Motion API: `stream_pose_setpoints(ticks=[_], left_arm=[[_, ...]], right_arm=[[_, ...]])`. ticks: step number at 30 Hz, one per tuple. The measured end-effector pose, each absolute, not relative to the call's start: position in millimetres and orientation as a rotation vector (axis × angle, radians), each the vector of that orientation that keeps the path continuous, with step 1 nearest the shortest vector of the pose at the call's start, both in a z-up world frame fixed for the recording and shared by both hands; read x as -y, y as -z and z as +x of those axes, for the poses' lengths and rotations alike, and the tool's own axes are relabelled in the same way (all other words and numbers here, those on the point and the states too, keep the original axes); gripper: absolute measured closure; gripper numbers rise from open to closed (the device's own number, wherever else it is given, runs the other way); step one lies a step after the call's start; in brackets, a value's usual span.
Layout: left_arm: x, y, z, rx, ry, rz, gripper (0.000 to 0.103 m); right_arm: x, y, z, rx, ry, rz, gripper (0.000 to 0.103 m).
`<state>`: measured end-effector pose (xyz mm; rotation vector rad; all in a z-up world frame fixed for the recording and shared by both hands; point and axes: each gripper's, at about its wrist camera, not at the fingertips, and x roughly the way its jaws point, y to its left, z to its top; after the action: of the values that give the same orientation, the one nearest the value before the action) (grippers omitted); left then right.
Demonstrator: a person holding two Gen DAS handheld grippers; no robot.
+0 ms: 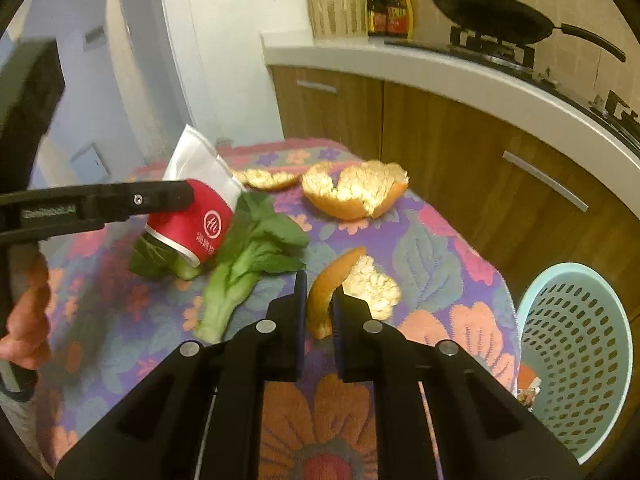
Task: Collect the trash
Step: 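Grasp an orange peel with the right gripper while the left lifts the paper cup, then carry the paper cup and orange peel over the wastebasket with both grippers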
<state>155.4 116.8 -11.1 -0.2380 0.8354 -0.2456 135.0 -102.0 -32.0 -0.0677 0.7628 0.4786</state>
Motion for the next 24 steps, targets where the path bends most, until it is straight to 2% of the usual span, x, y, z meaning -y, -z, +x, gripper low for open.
stream_pose_setpoints(ticks=[6, 10, 17, 24], left_arm=[[-125, -21, 122, -0.7, 0.309, -0.35, 0.068], [-109, -34, 117, -0.679, 0.353, -0.357, 0.068], [-53, -41, 121, -0.663, 0.471, -0.334, 0.068], [16, -29, 135, -0.672, 0.611, -0.345, 0.068]], right_arm=[[131, 5, 112, -0.675, -0.491, -0.044, 0.094], [150, -10, 98, -0.632, -0.474, -0.033, 0.094], [200, -22, 88, -0.593, -0.396, 0.009, 0.094], [265, -9, 91, -0.655, -0.33, 0.111, 0.094]])
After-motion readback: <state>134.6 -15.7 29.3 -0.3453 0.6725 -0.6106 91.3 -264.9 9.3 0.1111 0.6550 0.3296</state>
